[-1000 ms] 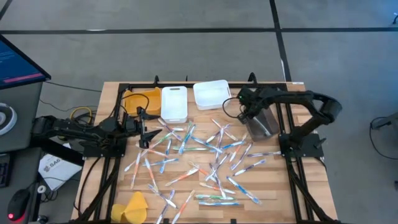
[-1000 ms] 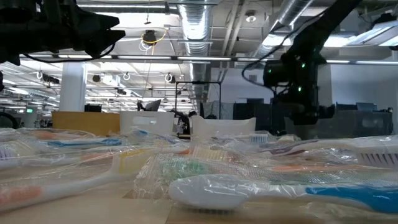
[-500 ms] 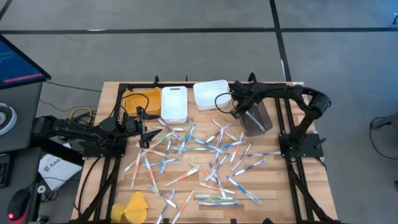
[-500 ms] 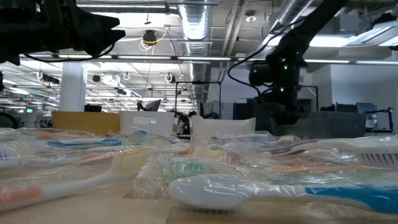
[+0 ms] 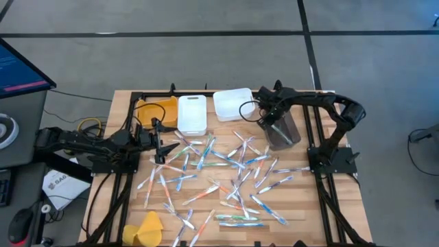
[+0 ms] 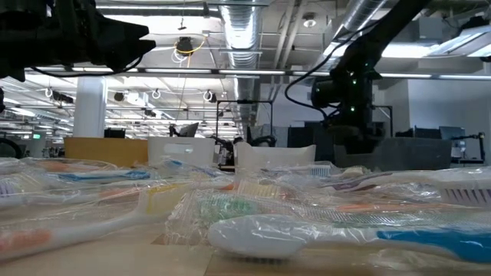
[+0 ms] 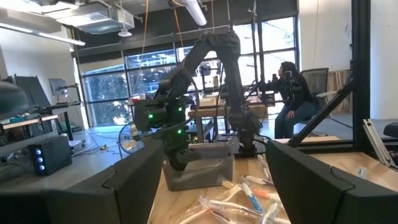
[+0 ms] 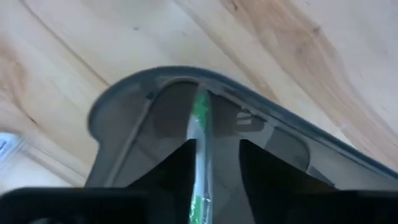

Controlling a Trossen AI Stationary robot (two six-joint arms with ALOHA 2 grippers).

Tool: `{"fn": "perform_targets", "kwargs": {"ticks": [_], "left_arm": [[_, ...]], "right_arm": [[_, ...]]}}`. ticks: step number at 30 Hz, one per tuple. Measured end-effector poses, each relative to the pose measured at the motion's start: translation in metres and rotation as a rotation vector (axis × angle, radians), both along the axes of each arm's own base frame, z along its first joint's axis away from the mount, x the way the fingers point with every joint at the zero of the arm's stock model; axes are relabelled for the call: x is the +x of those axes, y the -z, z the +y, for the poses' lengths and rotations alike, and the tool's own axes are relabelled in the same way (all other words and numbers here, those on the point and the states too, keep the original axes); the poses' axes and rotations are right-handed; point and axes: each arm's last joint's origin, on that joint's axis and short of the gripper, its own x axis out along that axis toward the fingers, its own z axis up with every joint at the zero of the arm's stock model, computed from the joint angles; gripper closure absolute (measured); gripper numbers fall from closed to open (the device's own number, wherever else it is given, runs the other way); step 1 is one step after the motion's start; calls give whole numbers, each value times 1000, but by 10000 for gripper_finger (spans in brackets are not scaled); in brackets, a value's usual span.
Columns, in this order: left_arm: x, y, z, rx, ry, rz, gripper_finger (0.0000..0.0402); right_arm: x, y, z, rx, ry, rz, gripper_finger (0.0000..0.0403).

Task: Pick & Place Toothbrushes
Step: Put the green toothbrush into the black bin, then put the orange toothbrush into the yellow bin

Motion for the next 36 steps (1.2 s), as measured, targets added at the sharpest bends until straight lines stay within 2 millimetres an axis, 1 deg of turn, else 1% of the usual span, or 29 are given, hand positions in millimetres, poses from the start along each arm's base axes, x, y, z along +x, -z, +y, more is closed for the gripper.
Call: {"fn": "perform_targets", "kwargs": {"ticks": [4,8,11,14,17,19,22,25,28,30,33,36], "left_arm": [[0,0,0,0,1,0,121],[0,0,0,1,3,0,121],[0,0,0,1,3,0,121],[0,0,0,1,2,0,121],[1,1,0,-2,4,6,121],[1,1,0,-8,5,11,121],[2,3,0,-11,5,24,121],[2,3,0,-10,6,22,121],[2,3,-1,-7,22,20,121],[2,2,-1,0,52,17,121],[2,2,-2,4,66,17,121],[3,3,-2,3,67,23,121]], "right_arm": [[-3,-3,-3,15,-1,20,212],[-3,-13,-6,29,7,37,175],[-1,-24,-6,49,3,62,164],[0,-37,-3,55,22,67,164],[1,-54,5,27,30,29,163],[-1,-68,13,-1,21,-10,163],[-5,-93,30,-53,19,-96,163],[-11,-118,54,-102,0,-196,163],[-18,-142,84,-138,-58,-308,163],[-26,-153,107,-150,-104,-388,163],[-41,-157,140,-135,-176,-485,163],[-50,-151,167,-142,-236,-617,163]]}}
